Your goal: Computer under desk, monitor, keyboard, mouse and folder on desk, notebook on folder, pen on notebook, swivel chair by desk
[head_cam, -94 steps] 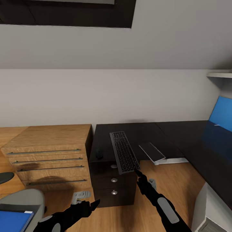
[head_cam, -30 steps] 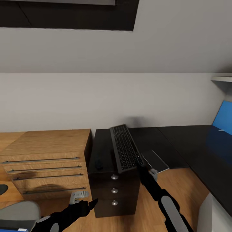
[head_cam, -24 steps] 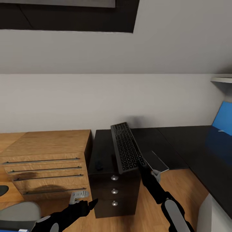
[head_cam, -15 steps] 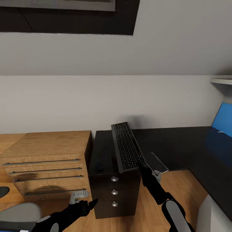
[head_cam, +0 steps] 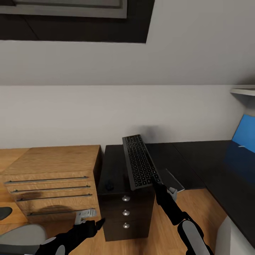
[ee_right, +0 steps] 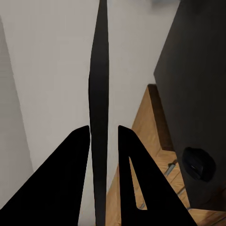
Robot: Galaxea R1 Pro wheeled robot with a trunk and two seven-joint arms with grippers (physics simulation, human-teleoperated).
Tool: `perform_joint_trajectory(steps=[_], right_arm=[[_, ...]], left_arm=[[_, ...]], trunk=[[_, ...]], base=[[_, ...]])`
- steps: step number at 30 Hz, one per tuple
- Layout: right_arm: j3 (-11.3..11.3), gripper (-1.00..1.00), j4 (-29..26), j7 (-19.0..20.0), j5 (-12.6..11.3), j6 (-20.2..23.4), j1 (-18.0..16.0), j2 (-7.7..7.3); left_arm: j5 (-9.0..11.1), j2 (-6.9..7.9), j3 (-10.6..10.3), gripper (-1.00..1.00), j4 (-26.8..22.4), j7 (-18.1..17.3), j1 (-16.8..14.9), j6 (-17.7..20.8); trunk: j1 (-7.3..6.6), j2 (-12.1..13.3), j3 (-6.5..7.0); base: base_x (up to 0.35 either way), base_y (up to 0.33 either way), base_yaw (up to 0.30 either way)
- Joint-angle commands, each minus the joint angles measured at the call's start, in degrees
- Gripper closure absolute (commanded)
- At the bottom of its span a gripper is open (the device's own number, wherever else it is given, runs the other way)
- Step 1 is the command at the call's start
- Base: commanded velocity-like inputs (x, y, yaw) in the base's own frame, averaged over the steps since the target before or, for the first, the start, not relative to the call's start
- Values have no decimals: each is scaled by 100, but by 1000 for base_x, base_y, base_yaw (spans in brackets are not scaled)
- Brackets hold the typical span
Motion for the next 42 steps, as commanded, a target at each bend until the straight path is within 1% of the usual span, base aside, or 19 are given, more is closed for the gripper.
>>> perform_joint_trajectory(steps=[1, 3, 5, 9, 13, 16, 19, 21, 24, 30, 37, 42], right_arm=[[-6, 100, 1, 21, -45, 24, -2, 2], [-11, 100, 2, 22, -43, 24, -2, -2], [-17, 100, 2, 22, -44, 24, -2, -8], [-28, 100, 21, 20, -74, 31, -2, -14], [-41, 100, 86, 11, -237, 27, -2, -24], [-42, 100, 89, 7, -246, 25, -2, -24], [-41, 100, 89, 6, -250, -2, -2, -14], [-42, 100, 108, 6, -251, -163, -2, -4], [-42, 100, 151, -3, -250, -211, -2, -3], [-47, 100, 159, -17, -250, -233, -2, -14], [-51, 100, 160, -13, -251, -499, -2, -22], [-54, 100, 161, -23, -251, -608, -2, -23]], left_arm=[[12, -5, 6, -100, -7, 68, -1, 27], [24, -12, 1, -100, -7, 331, -1, 26], [29, -17, -1, -100, -7, 453, -1, 26], [28, -20, -3, -100, -7, 529, -1, 25], [12, -21, -3, -100, -7, 561, -1, 19], [8, -19, -3, -100, -7, 567, -1, 18], [12, -10, 119, -100, -7, 573, -1, 17], [15, -12, 319, -100, -7, 566, -1, 3], [15, -12, 329, -100, -7, 559, -1, -42], [15, -17, 331, -100, -7, 556, -1, -60], [15, -20, 326, -100, 2, 556, -1, -62], [7, -21, 313, -100, 19, 561, -1, -63]], trunk=[[-22, 38, 13], [-66, 118, 49], [-110, 199, 85], [-198, 359, 157], [-286, 519, 229], [-352, 640, 283], [-352, 640, 283], [-352, 640, 283], [-352, 640, 283], [-352, 640, 283], [-352, 640, 283], [-352, 640, 283]], base=[[0, 0, 0], [0, 0, 0], [0, 0, 0], [-145, -40, 0], [-304, -118, 0], [-332, -152, 0], [-67, -34, 0], [-11, -5, 0], [-1, -1, -84], [-35, 27, -216], [-240, 160, -257], [-278, 181, -261]])
